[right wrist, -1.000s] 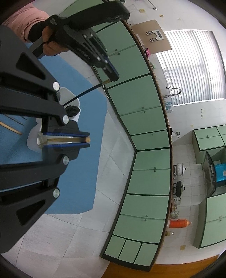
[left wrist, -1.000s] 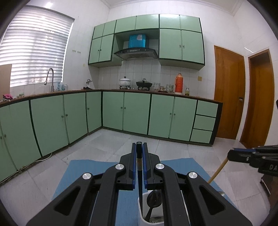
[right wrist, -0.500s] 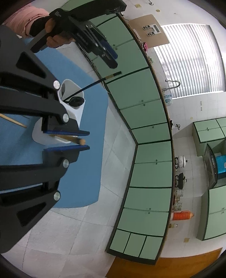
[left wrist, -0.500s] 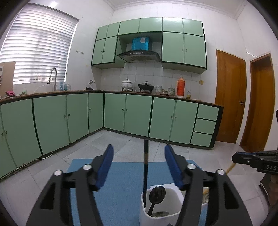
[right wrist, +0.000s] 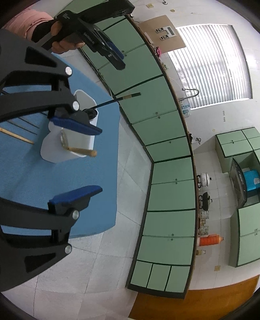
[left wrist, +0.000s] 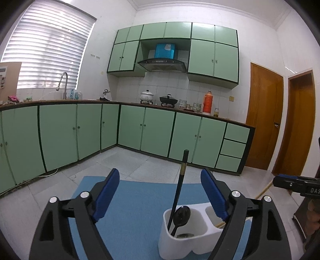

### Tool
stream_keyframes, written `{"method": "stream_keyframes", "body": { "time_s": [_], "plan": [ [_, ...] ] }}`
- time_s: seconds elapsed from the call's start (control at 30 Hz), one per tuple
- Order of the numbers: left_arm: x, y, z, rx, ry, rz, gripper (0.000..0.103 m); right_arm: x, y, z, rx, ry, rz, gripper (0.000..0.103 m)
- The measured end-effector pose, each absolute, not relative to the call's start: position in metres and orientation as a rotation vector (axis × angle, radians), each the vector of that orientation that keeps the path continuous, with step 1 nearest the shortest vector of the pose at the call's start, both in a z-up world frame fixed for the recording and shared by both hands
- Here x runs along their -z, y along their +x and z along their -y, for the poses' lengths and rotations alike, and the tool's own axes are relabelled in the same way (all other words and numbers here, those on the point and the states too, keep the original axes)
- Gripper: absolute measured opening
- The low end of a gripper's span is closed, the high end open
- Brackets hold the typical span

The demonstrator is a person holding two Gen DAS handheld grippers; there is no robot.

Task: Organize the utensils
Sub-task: 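Open the left tool to drop the black chopstick in while the right tool releases the wooden one, then withdraw both tools from the caddy back over the remaining chopsticks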

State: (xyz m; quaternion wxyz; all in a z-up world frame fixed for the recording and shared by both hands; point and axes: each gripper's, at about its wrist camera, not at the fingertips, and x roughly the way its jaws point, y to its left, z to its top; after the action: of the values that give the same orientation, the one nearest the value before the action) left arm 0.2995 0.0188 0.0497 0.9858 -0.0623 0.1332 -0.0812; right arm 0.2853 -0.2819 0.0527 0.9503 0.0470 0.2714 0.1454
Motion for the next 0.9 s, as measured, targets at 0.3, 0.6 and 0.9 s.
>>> {"method": "stream_keyframes", "body": {
  "time_s": [0.3,0.6,0.9],
  "plan": [
    [-0.026,0.236,-0.022,0.167,-0.085,-0.32,0.097,-0.022,0.214,0.283,-0.215,0.032,-0.48,0.089],
    [0.023,0.179,-0.004,0.177,-0.022,-0.443,0.097,0.024,0.16,0.262,-0.207,-0.001,-0.525,0.094],
    [0.053,0.133,0.003,0.154,-0.025,-0.488,0.097,0.063,0.119,0.241,-0.174,0.01,-0.57,0.094]
  ]
}}
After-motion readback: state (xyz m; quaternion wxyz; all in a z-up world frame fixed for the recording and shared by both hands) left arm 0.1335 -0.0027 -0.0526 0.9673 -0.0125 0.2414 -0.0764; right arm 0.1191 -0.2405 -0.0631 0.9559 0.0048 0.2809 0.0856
